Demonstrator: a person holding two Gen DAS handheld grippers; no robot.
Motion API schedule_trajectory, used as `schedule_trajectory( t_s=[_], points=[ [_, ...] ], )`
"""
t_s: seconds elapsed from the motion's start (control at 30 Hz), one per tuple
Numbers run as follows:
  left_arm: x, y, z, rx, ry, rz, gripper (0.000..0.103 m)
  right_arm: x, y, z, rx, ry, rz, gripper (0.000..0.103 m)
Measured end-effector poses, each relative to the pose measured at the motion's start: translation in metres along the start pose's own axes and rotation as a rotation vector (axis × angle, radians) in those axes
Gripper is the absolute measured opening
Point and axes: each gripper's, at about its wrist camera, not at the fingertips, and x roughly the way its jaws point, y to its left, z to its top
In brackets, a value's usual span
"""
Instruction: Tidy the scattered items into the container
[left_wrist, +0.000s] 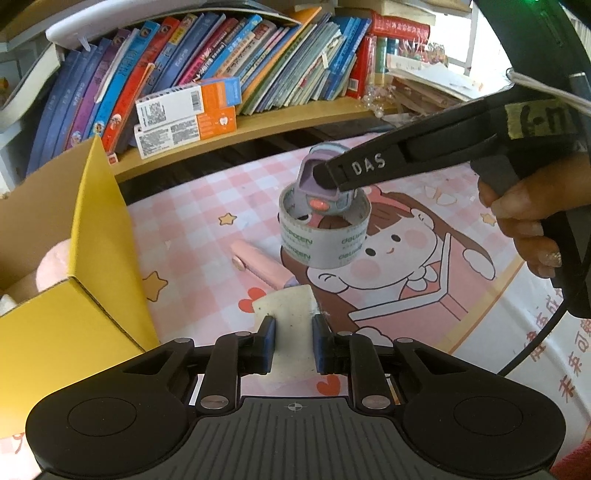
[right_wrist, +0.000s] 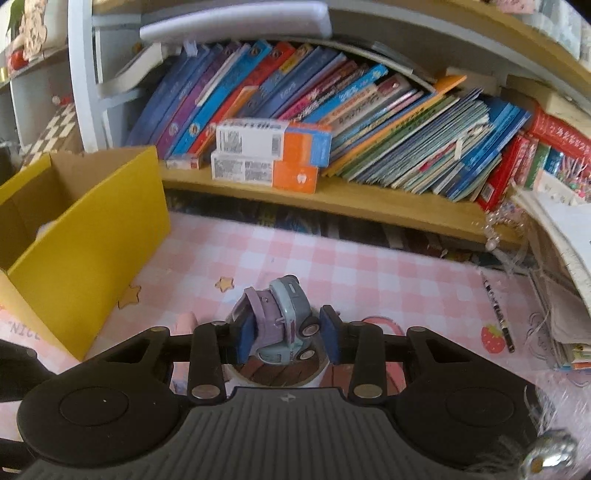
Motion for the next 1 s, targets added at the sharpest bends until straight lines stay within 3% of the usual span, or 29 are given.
schedule_trajectory(
  t_s=[0.53, 0.6, 0.67, 1.0],
  points=[
    [-0.036, -0.003, 0.000, 0.002, -0.073, 0.006, 0.019, -0.045, 0.002, -0.005, 0.023, -0.028, -0.018, 0.033],
    [-0.042, -0.003, 0.000, 0.003, -0.086, 0.007, 0.019, -0.050, 0.004, -0.008, 0.027, -0.023, -0.011, 0.025],
    [-0.048, -0.004, 0.000, 0.003, -0.099, 0.008, 0.019, -0.055, 0.007, -0.011, 0.031, -0.013, 0.000, 0.006],
    [-0.077, -0.003, -0.010, -0.009, -0.147, 0.022, 0.019, -0.081, 0.019, -0.034, 0.047, 0.023, 0.005, 0.004]
  ],
)
